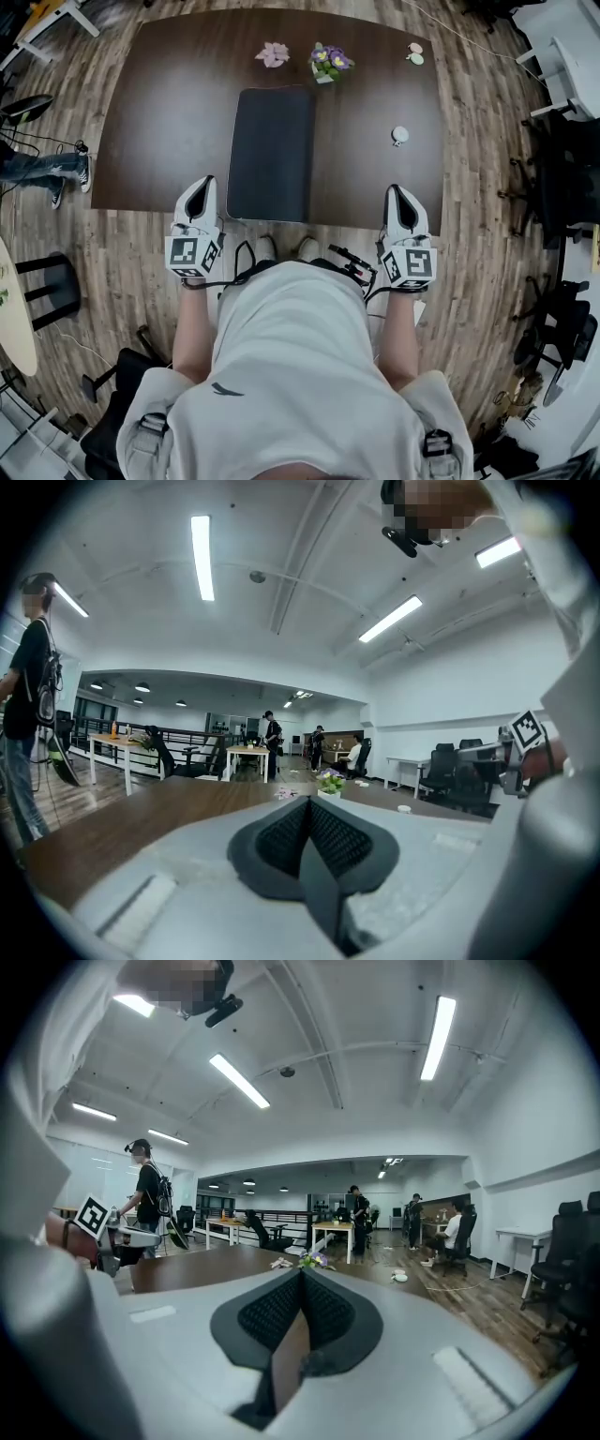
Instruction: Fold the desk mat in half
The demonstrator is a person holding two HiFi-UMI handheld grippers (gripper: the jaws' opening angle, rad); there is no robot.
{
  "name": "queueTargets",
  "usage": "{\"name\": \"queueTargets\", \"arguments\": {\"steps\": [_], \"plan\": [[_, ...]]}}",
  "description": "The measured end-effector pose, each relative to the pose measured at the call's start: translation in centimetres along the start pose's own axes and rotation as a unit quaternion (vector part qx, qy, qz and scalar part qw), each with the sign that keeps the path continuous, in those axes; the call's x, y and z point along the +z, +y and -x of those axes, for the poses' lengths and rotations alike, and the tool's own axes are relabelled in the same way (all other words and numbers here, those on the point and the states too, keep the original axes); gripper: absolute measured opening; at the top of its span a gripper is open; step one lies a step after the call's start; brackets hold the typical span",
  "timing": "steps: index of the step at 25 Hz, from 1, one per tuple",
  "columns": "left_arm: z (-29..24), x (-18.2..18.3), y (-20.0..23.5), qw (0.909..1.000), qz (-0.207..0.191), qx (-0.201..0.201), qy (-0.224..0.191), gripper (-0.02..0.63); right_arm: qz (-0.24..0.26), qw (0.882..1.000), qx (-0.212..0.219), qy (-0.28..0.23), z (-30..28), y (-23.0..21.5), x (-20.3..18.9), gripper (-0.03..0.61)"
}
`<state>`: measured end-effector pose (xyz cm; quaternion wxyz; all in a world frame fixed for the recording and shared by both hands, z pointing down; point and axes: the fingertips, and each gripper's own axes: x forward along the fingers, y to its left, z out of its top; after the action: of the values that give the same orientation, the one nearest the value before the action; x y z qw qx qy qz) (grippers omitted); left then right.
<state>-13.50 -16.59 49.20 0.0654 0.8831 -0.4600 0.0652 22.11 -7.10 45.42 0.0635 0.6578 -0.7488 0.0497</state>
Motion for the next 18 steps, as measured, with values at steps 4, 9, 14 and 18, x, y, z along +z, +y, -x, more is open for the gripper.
{"name": "queueTargets", "arguments": {"steps": [4,9,14,18], "plan": [[-0.02,-0.1,-0.16,1.0,-0.007,-0.003,0.003,0.008,0.0,1.0,0.001,0.004,-0.22,0.14,-0.12,0.0],[0.29,-0.12,0.29,1.0,-0.003,0.001,0.002,0.008,0.001,1.0,0.004,0.006,-0.31,0.4,-0.19,0.0],[0.39,-0.08,0.2,1.0,-0.003,0.001,0.002,0.008,0.007,1.0,0.009,0.008,-0.25,0.65,-0.24,0.0],[0.64,-0.2,0.14,1.0,-0.004,-0.001,0.003,0.008,0.002,1.0,0.013,0.008,-0.1,0.85,-0.26,0.0]]}}
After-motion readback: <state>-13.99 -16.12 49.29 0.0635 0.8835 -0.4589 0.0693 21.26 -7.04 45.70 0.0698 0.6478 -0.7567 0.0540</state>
